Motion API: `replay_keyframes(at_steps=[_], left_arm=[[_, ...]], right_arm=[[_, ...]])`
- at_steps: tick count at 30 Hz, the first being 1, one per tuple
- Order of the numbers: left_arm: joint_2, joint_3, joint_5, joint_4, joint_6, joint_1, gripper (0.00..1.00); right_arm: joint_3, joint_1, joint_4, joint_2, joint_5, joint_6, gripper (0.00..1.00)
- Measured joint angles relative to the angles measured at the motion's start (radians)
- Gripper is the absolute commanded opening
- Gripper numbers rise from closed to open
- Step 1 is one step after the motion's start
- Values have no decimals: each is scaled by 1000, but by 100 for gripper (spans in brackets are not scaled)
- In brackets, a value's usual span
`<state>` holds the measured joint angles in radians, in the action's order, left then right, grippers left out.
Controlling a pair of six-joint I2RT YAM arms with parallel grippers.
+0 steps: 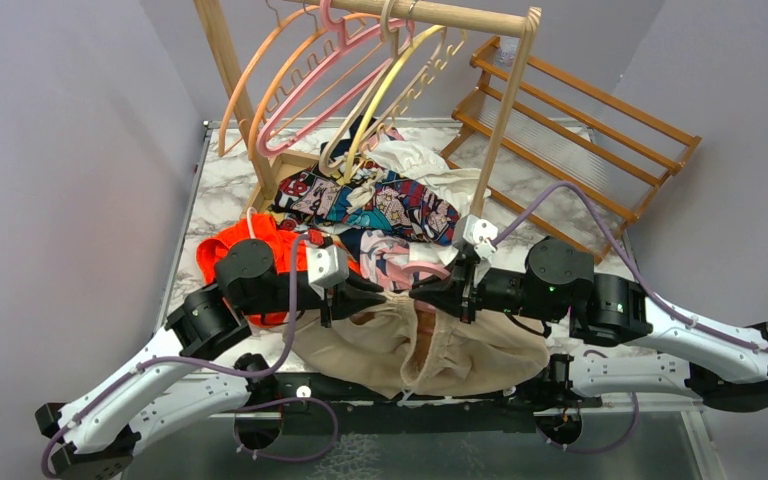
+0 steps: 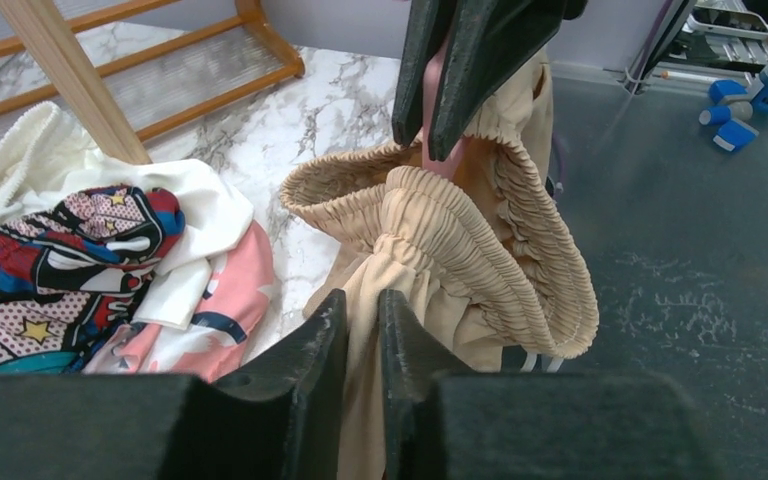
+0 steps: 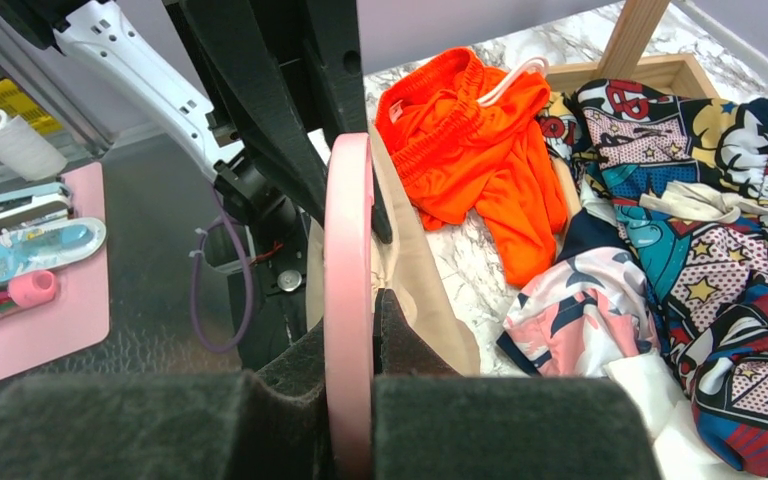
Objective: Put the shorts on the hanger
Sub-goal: Hang the shorts on the hanger.
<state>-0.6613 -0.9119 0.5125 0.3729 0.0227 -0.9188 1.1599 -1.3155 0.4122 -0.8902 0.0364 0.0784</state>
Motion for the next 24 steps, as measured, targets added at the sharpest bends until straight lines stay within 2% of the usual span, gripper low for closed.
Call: replay_keyframes(at_steps=[2,3,7,16,24], left_arm=[[0,1,0,-5,0,0,1],[1,2,-1,-10,1,0,0],[18,2,-27,-12,5,0,0],[64,-49,-236,-12,66,0,0],[-51,-187,-267,-27,130,0,0]], right_arm=[[0,0,2,0,0,0,1],[0,0,2,0,0,0,1],[0,0,0,-2,0,-1,1],[50,0,8,-18,-18,-27,1],[131,0,43,-84,-103,-52,1]])
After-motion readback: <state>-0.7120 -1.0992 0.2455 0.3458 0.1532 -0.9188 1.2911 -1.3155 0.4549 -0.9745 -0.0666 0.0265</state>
